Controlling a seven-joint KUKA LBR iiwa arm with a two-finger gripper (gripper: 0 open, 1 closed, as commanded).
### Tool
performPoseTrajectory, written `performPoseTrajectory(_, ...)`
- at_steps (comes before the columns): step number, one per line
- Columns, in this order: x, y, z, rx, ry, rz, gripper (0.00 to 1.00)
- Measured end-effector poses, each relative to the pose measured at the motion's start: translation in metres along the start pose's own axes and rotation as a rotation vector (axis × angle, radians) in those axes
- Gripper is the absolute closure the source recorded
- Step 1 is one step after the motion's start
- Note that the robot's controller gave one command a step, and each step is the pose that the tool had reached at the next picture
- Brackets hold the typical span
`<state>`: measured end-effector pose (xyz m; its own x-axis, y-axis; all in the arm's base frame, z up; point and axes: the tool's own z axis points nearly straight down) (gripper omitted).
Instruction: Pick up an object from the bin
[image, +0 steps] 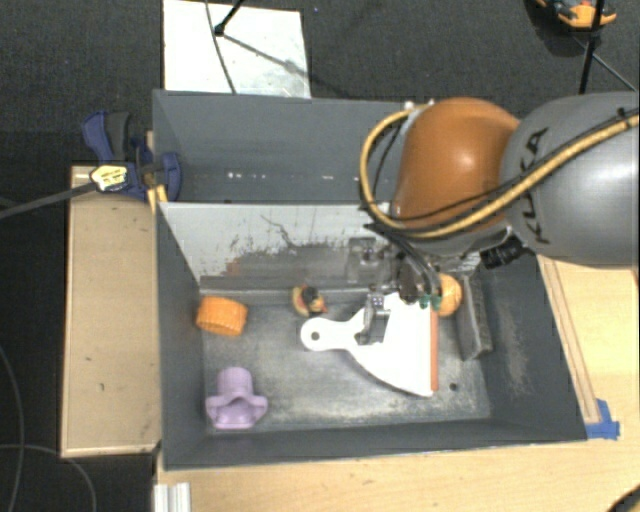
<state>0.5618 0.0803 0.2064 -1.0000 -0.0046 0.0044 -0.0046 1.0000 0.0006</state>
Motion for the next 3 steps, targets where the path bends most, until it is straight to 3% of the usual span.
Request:
performPoseTrajectory(1, -0.001, 0.000, -0.005, -0.001, -0.007, 0.002, 0.00)
performPoseTrajectory(2, -0.025, -0.016, 0.044, -0.001, -0.014, -0.008, 0.00)
performPoseTrajectory(3, -0.027, -0.024, 0.082, 0.000, -0.003, 0.027, 0.00)
